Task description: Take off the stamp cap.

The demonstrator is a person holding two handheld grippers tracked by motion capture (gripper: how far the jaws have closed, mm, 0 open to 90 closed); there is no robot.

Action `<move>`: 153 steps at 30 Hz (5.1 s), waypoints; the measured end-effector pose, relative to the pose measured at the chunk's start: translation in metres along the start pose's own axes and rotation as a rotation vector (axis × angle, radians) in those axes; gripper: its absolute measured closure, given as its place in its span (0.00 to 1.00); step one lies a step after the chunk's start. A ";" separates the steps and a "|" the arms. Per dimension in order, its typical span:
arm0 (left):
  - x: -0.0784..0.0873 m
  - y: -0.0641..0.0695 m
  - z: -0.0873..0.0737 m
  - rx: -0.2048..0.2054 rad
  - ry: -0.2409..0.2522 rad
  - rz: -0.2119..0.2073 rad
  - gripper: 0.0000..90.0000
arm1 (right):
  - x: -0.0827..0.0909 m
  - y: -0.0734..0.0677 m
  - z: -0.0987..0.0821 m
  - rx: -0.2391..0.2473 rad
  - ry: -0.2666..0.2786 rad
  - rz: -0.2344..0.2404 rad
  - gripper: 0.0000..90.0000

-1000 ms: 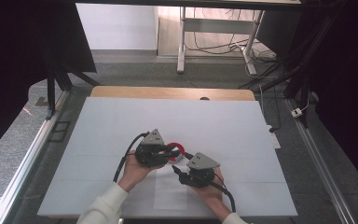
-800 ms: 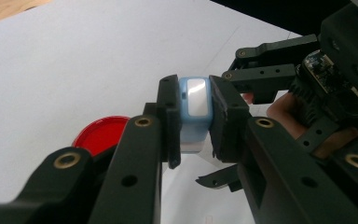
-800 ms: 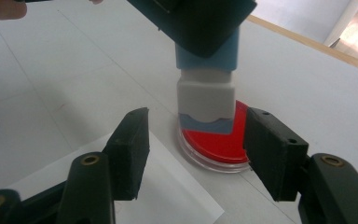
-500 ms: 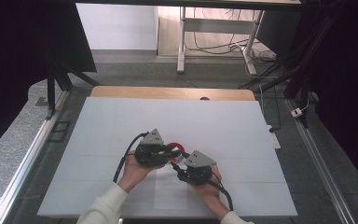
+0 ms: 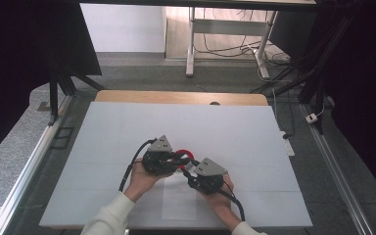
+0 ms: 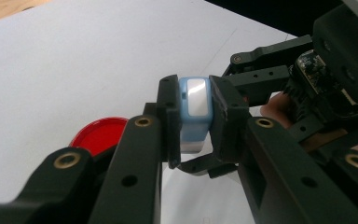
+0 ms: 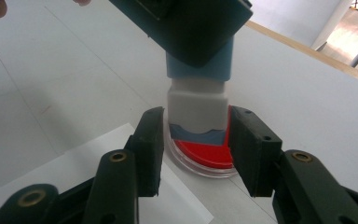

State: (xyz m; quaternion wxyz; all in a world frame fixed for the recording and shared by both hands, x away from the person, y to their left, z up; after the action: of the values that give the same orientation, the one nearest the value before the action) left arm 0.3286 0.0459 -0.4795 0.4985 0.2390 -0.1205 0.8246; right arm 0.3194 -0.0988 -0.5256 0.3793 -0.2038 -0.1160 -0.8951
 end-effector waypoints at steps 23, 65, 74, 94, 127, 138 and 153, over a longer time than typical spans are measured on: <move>0.000 0.000 0.000 0.005 0.004 0.004 0.83 | 0.000 0.002 -0.001 0.009 -0.006 -0.008 0.69; 0.000 0.001 0.000 0.042 0.026 0.012 0.84 | 0.004 0.000 -0.006 0.014 0.026 -0.049 0.72; 0.000 0.001 -0.001 0.042 0.018 0.009 0.84 | 0.004 -0.001 -0.007 0.030 0.014 -0.049 0.73; 0.000 -0.001 -0.002 0.073 0.021 -0.005 0.84 | 0.004 -0.001 -0.007 0.041 0.019 -0.052 0.73; 0.001 -0.002 -0.004 0.097 0.029 -0.022 0.83 | 0.005 -0.001 -0.007 0.070 0.008 -0.031 0.73; 0.001 -0.003 -0.003 0.103 0.035 -0.025 0.83 | 0.005 0.000 -0.007 0.072 0.009 -0.034 0.73; -0.007 0.003 -0.006 0.078 0.001 0.007 0.84 | 0.001 0.000 -0.012 0.054 -0.029 -0.041 0.72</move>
State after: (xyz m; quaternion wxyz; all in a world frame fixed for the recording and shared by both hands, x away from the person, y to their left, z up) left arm 0.3272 0.0417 -0.4880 0.4860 0.2576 -0.0887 0.8304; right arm 0.3158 -0.1033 -0.5358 0.3644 -0.2041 -0.1497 -0.8962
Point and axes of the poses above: each handheld gripper's, and its own axes: x roughly backward along the jaws, z roughly out of its top, y roughly to its right, the point moved 4 cm from there along -x, roughly forward along the jaws, and after that the axes turned 8 degrees about -x, right-handed, at the moved point
